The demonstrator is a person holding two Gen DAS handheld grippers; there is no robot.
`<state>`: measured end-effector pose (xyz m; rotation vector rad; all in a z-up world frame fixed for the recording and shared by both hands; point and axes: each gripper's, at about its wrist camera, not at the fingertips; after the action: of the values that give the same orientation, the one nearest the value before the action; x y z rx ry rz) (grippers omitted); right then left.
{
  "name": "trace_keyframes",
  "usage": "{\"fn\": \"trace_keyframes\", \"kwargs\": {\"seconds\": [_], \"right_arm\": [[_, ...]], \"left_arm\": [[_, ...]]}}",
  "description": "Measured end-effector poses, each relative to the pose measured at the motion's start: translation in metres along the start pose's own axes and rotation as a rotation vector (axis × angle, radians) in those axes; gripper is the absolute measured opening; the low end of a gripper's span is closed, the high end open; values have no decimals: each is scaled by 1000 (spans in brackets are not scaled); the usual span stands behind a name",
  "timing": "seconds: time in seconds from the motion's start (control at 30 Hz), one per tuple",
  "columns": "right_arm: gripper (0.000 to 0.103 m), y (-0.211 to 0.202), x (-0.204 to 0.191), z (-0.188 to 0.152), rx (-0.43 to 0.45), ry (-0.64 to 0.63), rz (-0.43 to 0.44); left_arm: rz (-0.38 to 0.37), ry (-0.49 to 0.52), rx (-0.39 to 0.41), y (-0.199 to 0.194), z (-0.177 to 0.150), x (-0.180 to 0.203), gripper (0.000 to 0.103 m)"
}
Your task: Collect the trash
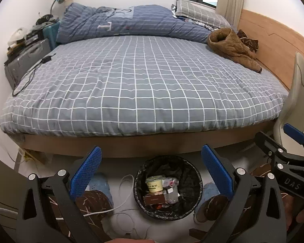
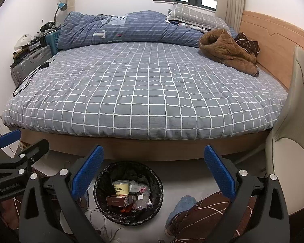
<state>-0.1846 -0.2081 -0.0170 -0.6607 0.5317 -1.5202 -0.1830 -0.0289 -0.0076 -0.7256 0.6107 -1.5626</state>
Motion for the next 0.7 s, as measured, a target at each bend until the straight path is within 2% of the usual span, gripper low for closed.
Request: {"fn": "trace_keyframes", "kwargs": {"seconds": [0.57, 0.7], "right_arm": [[95, 1, -5, 0, -4, -6, 7], [95, 2, -5, -1, -5, -6, 10]], "left_arm": [[33, 31, -5, 3, -2, 4, 97], [20, 39, -11, 2, -4, 6, 97]]}}
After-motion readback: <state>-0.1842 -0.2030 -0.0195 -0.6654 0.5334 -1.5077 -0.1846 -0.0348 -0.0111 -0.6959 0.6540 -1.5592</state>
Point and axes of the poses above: each gripper's, at about its wrist camera, not at the fingertips, and y roughly the way its jaws point, x to its right, z to its top, and after that the axes turned 5 degrees about -z, right-handed
